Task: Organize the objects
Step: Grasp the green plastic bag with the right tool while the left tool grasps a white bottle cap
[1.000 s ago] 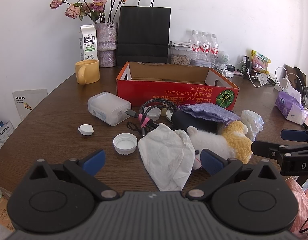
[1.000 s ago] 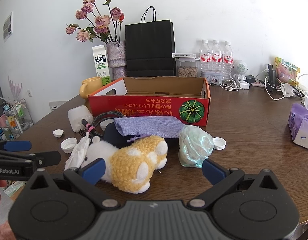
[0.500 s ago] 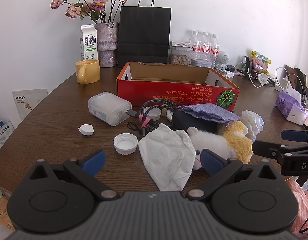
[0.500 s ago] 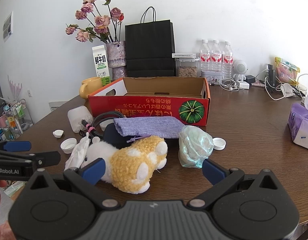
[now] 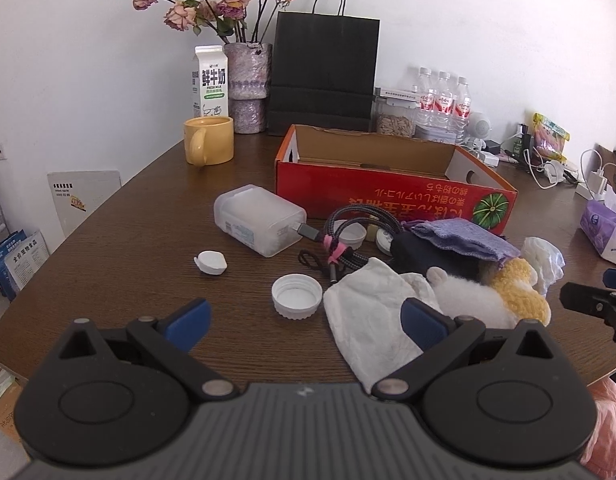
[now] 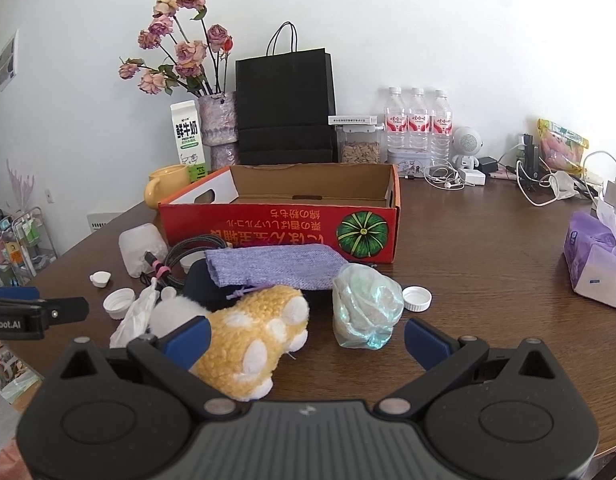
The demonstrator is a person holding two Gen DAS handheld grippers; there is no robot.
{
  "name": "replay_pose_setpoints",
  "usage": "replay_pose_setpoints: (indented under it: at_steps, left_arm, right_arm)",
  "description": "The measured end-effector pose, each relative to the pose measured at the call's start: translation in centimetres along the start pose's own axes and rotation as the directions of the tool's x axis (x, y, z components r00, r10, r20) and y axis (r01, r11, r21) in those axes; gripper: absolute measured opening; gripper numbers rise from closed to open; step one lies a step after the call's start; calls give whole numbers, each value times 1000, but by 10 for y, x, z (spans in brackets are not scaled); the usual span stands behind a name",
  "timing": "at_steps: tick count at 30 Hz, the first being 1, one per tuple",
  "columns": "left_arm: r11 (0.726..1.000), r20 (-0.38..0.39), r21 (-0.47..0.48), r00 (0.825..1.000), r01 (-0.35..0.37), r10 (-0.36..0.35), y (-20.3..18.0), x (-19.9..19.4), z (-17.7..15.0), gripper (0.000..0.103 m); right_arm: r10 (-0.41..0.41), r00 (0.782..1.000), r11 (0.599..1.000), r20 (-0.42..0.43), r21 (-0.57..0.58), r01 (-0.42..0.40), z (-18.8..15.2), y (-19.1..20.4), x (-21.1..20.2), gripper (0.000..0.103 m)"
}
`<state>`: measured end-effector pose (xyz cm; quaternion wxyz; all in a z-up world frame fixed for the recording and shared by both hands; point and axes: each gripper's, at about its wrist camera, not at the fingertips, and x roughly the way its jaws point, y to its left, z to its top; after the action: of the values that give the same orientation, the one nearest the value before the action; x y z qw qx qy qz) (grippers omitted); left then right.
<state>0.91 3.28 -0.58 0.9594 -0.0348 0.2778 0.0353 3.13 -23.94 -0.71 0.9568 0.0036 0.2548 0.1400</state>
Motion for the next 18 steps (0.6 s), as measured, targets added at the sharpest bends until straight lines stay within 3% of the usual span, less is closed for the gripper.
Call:
replay_pose_setpoints:
  at_steps: [11,18]
  left_arm:
    - [997,-51,-6,996,-79,78,16,38,-3,102]
    - [994,-68,40,993,-98,101,14,63,-2,95]
  right_arm:
    - [-82,997,997,2,-11,82,2,-21,27,103]
    - [-94,996,995,-10,-21,93,5,-32,52,94]
